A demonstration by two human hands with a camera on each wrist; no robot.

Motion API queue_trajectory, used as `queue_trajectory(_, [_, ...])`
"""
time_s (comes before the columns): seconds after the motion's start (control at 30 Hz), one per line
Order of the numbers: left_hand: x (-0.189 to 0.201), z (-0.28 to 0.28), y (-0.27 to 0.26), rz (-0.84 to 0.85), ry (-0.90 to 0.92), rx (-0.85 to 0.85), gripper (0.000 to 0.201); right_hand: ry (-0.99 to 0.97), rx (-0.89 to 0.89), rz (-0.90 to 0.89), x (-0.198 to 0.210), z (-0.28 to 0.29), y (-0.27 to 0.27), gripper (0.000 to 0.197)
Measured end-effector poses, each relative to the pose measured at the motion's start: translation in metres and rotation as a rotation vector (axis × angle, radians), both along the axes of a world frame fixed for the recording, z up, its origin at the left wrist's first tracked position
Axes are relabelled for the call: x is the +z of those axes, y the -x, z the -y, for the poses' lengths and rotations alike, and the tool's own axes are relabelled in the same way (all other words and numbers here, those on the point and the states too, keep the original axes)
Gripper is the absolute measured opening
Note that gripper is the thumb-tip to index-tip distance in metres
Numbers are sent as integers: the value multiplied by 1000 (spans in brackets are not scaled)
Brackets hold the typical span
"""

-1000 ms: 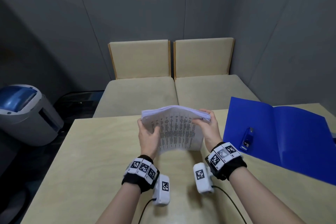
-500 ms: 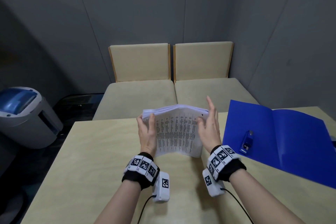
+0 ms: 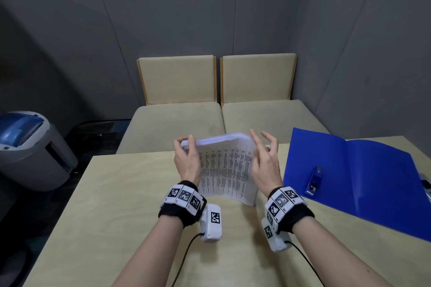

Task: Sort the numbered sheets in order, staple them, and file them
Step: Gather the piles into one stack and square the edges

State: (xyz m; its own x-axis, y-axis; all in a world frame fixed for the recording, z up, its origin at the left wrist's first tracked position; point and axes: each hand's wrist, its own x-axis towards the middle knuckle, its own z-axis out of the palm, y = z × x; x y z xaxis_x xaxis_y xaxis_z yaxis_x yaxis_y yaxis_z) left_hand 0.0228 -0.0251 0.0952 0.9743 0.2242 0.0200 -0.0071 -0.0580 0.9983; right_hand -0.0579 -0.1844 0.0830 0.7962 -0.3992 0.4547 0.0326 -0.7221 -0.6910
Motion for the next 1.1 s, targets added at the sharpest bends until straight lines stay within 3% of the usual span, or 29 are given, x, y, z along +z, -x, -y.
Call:
queue_trajectory(0.27, [-10, -8, 2, 83, -53, -187, 61, -65, 15, -43, 2, 3, -2, 57])
queue_trajectory(0.43, [-9, -9, 1, 78, -35, -161, 41, -23, 37, -61, 4, 1, -1, 53])
queue_trajectory(0.6, [-8, -13, 4, 84, -162, -324, 80, -147, -6, -35, 5, 1, -3, 47])
queue_trajectory(0.77, [-4, -8, 10, 187, -223, -238, 27, -210, -1, 28, 10, -5, -1, 36])
queue_trajectory(0.87, [-4, -4, 15, 224, -166, -169, 26, -316, 13, 29, 12, -9, 2, 43])
queue_trajectory(0.97, [-16, -8, 18, 150, -100, -132, 31, -448, 50, -10, 8, -10, 4, 57])
queue_trajectory(1.1, [-26, -12, 17, 57, -35, -128, 26, -546, 32, -10, 8, -10, 0, 54])
